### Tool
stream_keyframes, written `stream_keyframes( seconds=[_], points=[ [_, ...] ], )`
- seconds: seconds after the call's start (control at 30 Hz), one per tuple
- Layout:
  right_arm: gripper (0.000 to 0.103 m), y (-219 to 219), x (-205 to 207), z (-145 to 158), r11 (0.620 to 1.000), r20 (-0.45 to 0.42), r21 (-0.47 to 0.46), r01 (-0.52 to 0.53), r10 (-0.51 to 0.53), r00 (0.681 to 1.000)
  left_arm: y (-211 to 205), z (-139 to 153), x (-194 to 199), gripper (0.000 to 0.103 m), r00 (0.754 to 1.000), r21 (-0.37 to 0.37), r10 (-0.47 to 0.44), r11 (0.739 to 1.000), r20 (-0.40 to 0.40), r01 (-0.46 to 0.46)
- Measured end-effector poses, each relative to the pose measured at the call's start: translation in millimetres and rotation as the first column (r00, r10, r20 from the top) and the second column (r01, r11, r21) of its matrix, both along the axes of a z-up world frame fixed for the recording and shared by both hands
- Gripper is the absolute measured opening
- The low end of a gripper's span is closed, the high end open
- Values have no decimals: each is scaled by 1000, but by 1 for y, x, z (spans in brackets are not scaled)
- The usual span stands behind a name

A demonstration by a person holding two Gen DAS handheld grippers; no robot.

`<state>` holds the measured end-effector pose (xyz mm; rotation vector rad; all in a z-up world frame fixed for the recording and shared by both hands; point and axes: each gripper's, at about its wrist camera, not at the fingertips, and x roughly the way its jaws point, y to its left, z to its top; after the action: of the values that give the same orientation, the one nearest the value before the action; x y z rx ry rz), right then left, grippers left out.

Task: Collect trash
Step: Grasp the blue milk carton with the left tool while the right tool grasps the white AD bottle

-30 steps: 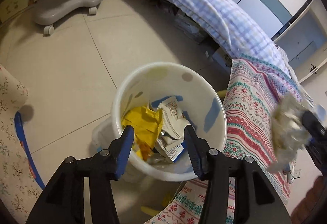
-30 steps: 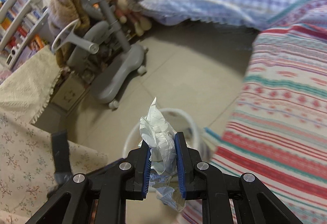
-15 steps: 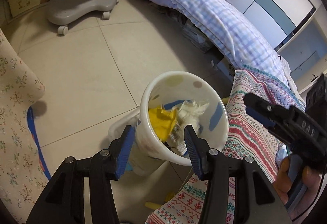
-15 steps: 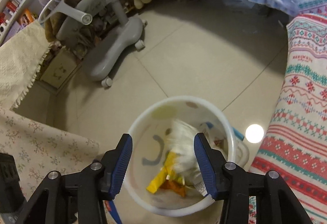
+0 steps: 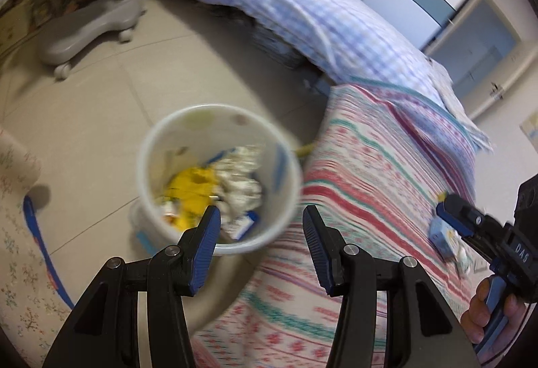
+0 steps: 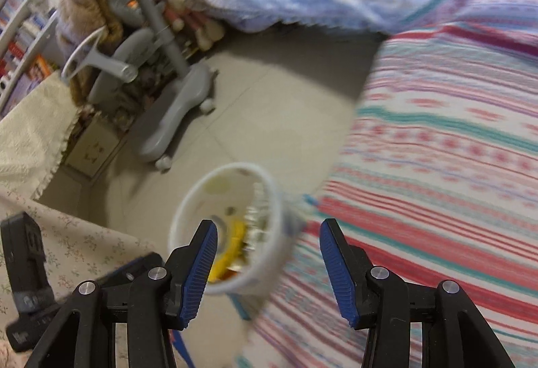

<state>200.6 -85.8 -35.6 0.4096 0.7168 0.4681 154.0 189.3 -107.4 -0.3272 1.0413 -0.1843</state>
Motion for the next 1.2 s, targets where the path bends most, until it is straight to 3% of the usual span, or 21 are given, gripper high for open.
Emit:
stream_keyframes(
  seconds=[0.2, 0.37, 0.53, 0.7, 0.83, 1.03, 1.13, 1.2],
  points=[
    [57, -88, -37, -10, 994, -14, -24, 107, -108, 994, -74, 18, 1, 54, 990, 16, -139, 990, -3, 139],
    [57, -160, -60, -17, 972, -7, -65, 227, -228, 974, -152, 26, -1, 54, 963, 32, -271, 962, -19, 271],
    [67, -237, -76, -33, 900, 31, -186, 393, -394, 918, -216, 31, -1, 54, 927, 70, -373, 925, -34, 374],
    [68, -308, -89, -67, 837, -50, -154, 526, -538, 842, -290, 33, 7, 56, 883, 133, -468, 873, -38, 468],
    [68, -330, -98, -72, 816, -56, -154, 557, -570, 820, -348, 17, 16, 62, 842, 145, -535, 830, -66, 539],
    [68, -345, -104, -77, 804, -75, -136, 579, -591, 803, -385, -32, 34, 64, 837, 95, -514, 839, -187, 536],
    [68, -350, -107, -77, 803, -73, -116, 585, -594, 801, -384, -39, 41, 64, 849, 75, -494, 855, -189, 514],
    [68, -349, -105, -75, 810, -73, -115, 575, -585, 808, -382, -47, 45, 68, 852, 5, -487, 868, -194, 497]
  ],
)
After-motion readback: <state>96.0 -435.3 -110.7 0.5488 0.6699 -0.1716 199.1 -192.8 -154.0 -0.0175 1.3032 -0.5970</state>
